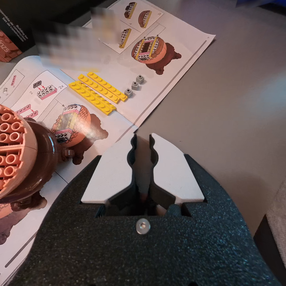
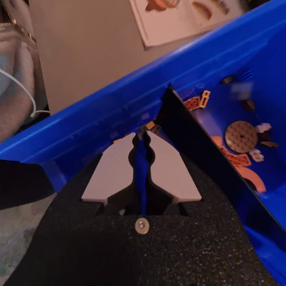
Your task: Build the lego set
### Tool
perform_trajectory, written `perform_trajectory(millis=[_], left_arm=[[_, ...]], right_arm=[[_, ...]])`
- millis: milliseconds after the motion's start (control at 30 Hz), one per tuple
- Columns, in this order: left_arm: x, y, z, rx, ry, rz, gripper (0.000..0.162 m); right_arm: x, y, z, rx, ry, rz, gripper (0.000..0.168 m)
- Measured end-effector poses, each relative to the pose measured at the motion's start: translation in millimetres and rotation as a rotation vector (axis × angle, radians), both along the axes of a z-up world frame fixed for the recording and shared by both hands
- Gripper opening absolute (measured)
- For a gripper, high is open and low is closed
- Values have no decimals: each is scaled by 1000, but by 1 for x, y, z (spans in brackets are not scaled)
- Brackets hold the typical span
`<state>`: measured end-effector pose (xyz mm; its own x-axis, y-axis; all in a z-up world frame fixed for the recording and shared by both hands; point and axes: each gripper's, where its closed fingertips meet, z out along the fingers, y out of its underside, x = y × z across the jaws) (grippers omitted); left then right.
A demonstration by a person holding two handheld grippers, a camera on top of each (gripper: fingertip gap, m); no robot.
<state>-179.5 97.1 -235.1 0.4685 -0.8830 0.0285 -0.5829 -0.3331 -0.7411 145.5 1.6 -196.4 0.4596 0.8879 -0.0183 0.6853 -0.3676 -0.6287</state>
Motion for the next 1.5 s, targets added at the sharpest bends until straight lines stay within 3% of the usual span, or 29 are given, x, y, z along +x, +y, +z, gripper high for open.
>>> perform_trajectory(millis=[33,233,333,467,700,867,1167,1500], left_arm=[[2,-1,2,3,-6,-9,16],[17,-6,35,-8,-189,-39,20],[24,-6,66,-57,-353,-51,24],[20,-3,109,-116,-548,-75,32],[-10,-5,149,-219,-789,-167,34],[-20,-21,172,-322,-937,-305,32],[-17,-26,188,-476,-1127,-384,28],[-9,-32,192,-561,-1157,-433,19]], right_arm=[[3,2,11,42,7,-34,7],[-11,13,102,350,37,-183,7],[-52,22,142,475,46,-170,7],[-133,42,169,597,106,-91,7],[-294,65,160,579,586,249,7],[-340,68,160,474,883,435,6],[-345,68,159,505,864,535,7],[-345,67,155,566,805,577,6]])
